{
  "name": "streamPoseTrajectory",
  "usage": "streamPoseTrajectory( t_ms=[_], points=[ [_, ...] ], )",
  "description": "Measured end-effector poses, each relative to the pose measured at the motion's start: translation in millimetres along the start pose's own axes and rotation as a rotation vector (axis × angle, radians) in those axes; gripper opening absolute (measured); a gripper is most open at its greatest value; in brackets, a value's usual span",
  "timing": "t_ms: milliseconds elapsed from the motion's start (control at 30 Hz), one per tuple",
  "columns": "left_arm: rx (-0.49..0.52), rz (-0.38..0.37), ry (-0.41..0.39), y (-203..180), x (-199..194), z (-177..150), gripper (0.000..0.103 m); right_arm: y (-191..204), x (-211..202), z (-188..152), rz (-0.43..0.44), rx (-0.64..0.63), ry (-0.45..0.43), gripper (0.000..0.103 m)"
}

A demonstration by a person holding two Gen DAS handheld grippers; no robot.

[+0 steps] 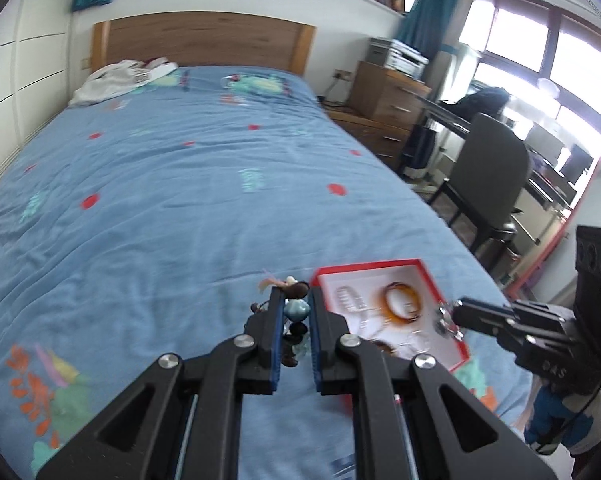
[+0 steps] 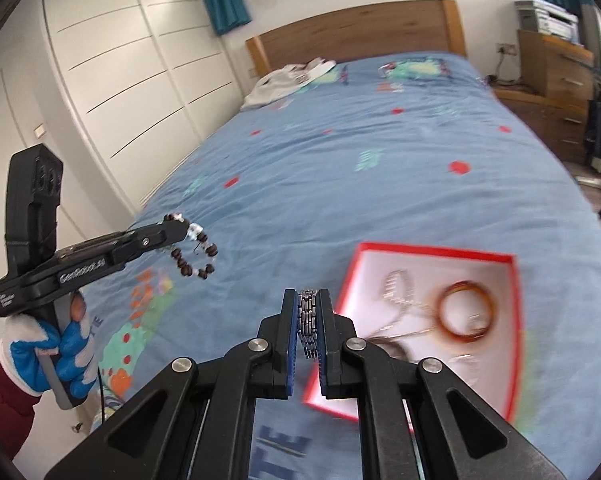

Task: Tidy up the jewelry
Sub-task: 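Carry the watch and bracelet over the red box and lower them inside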

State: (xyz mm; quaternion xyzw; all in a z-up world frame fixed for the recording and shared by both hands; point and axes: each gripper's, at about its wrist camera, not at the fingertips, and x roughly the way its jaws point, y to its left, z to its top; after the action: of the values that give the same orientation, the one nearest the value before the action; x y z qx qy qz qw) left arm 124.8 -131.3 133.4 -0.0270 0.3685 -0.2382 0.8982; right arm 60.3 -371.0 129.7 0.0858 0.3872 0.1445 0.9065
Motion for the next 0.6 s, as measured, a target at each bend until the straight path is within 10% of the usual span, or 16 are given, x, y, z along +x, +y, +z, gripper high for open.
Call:
streamPoseTrajectory(
  t_ms=[600],
  points=[
    [0.107,-0.015,0.208,-87.3,163.5,-3.2,0.011,-140.6,39.2,6.5,-0.098,0.14,0.043,0.009]
  ],
)
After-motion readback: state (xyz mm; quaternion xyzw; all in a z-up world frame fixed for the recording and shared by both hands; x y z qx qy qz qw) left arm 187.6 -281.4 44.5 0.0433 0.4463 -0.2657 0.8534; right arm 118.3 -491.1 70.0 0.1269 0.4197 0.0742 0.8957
